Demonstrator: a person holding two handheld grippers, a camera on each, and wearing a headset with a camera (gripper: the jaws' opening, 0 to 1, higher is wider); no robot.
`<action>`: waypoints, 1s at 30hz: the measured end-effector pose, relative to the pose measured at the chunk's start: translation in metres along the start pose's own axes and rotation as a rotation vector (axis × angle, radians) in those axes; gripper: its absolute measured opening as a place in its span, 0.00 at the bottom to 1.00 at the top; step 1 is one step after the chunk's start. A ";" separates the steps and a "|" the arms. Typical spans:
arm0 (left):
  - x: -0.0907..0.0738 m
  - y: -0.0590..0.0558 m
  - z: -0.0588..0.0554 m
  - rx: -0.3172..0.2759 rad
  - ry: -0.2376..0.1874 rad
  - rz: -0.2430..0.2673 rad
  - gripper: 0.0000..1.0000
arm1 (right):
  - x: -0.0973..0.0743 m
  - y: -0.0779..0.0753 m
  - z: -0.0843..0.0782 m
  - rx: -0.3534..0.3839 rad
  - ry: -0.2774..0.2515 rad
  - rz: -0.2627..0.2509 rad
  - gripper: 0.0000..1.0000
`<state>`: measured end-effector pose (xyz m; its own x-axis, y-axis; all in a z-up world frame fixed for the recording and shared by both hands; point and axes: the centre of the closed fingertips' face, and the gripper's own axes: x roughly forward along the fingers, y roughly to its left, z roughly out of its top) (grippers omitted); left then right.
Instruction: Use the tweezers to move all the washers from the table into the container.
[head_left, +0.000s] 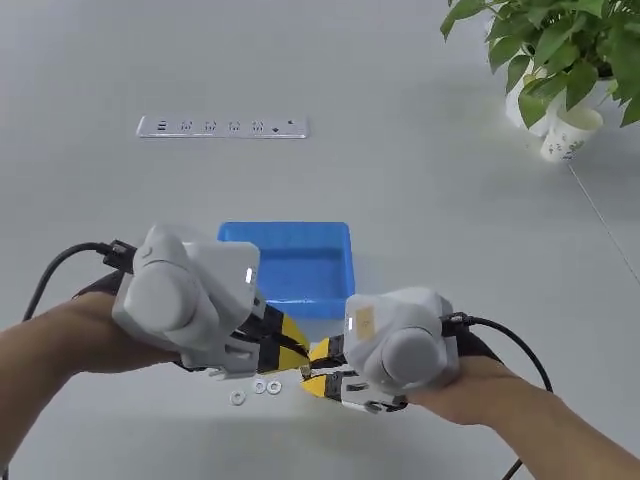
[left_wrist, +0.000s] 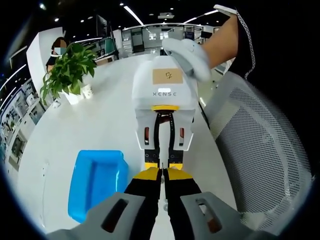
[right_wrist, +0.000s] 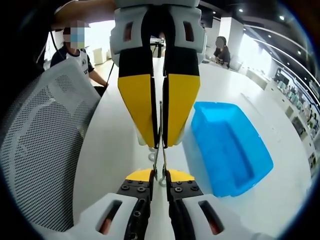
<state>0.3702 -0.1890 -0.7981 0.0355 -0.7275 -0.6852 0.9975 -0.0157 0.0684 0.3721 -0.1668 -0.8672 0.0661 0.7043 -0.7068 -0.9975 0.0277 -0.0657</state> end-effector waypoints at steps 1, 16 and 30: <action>0.000 0.000 0.000 0.001 -0.001 -0.001 0.06 | 0.000 0.000 0.000 -0.001 0.000 0.000 0.12; 0.002 0.003 0.000 0.012 0.012 -0.005 0.06 | -0.002 -0.002 -0.002 -0.005 0.008 -0.006 0.13; 0.003 0.004 0.001 0.008 0.003 -0.011 0.06 | -0.002 -0.002 -0.002 0.008 0.004 -0.008 0.13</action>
<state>0.3740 -0.1918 -0.7992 0.0242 -0.7253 -0.6880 0.9974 -0.0294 0.0662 0.3745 -0.1699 -0.8670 0.0739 0.7014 -0.7089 -0.9971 0.0391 -0.0652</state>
